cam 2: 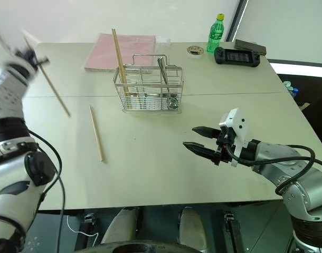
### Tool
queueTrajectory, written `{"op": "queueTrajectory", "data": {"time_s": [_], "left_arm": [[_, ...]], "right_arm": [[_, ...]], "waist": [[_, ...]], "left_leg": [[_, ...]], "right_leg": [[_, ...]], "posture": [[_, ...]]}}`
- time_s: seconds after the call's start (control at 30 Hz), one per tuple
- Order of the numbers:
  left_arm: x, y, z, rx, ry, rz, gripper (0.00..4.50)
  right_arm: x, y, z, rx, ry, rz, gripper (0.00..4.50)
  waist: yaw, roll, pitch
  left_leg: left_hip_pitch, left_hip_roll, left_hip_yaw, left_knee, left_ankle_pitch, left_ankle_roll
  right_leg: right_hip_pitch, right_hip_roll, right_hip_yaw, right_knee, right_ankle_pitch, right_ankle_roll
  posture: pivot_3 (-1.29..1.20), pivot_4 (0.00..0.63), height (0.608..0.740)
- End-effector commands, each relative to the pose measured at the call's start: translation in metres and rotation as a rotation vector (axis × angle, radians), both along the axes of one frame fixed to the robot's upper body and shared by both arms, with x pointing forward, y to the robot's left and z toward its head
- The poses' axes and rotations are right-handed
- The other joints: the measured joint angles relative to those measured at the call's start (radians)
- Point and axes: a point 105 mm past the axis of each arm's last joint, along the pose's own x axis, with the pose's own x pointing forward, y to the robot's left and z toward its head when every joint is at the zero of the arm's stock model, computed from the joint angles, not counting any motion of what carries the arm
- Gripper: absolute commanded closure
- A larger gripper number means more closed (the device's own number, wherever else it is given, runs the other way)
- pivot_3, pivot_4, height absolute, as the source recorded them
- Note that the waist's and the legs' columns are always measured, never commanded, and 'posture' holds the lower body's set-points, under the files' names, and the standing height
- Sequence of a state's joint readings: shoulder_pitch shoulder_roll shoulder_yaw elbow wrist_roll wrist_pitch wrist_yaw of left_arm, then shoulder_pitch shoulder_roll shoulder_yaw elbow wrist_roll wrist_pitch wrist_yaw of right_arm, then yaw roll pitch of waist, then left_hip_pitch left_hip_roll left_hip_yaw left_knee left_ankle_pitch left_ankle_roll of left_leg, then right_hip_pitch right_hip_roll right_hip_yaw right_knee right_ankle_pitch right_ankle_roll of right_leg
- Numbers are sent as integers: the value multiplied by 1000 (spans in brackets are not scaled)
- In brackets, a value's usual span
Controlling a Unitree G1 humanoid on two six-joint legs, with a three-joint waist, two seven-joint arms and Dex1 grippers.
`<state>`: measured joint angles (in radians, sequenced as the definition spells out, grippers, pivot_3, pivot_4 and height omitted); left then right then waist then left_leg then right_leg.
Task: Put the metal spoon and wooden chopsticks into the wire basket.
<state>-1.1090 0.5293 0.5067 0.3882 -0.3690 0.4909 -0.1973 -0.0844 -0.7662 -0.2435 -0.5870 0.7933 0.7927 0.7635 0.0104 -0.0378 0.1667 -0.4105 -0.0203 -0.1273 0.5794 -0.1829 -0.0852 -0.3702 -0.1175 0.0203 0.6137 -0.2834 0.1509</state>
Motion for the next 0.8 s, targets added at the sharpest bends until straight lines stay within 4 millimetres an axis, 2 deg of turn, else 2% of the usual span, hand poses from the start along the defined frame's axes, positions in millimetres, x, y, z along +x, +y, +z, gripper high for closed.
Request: {"op": "queueTrajectory", "data": {"time_s": [0.03,0.17,0.23,0.3,0.57,0.77,0.8], "left_arm": [[-23,-42,72,7,-289,-203,4467],[-10,-77,90,-75,-324,-368,4467],[3,-116,83,-17,-309,-409,4467],[12,-140,73,39,-295,-437,4467],[27,-173,28,212,-229,-500,4467],[28,-178,9,235,-205,-528,4467],[27,-178,7,226,-202,-534,3790]], "right_arm": [[-3,-1,11,4,-44,0,1477],[-4,2,13,16,-56,-12,1477],[-4,4,13,22,-62,-24,1477],[-6,4,14,26,-69,-38,1477],[-9,-2,19,56,-94,-119,1477],[-8,-7,21,80,-96,-161,1477],[-7,-7,21,83,-96,-165,1477]], "waist": [[3,0,0],[1,2,-1],[1,2,-1],[3,1,-1],[-27,1,0],[-22,1,0],[-21,1,0]], "left_leg": [[0,0,0,0,0,0],[3,0,0,0,0,1],[4,0,0,0,0,1],[3,0,0,1,0,1],[1,0,0,-1,0,2],[2,0,0,0,0,1],[2,0,0,1,0,1]], "right_leg": [[1,0,0,-1,0,0],[3,0,0,0,0,1],[4,0,0,1,0,2],[4,0,0,0,0,2],[-1,0,0,2,1,3],[2,0,0,1,1,3],[2,0,0,1,1,3]], "posture": [[0,150,731],[0,150,731],[0,150,731],[0,150,731],[0,150,731],[0,150,731],[0,150,731]]}}
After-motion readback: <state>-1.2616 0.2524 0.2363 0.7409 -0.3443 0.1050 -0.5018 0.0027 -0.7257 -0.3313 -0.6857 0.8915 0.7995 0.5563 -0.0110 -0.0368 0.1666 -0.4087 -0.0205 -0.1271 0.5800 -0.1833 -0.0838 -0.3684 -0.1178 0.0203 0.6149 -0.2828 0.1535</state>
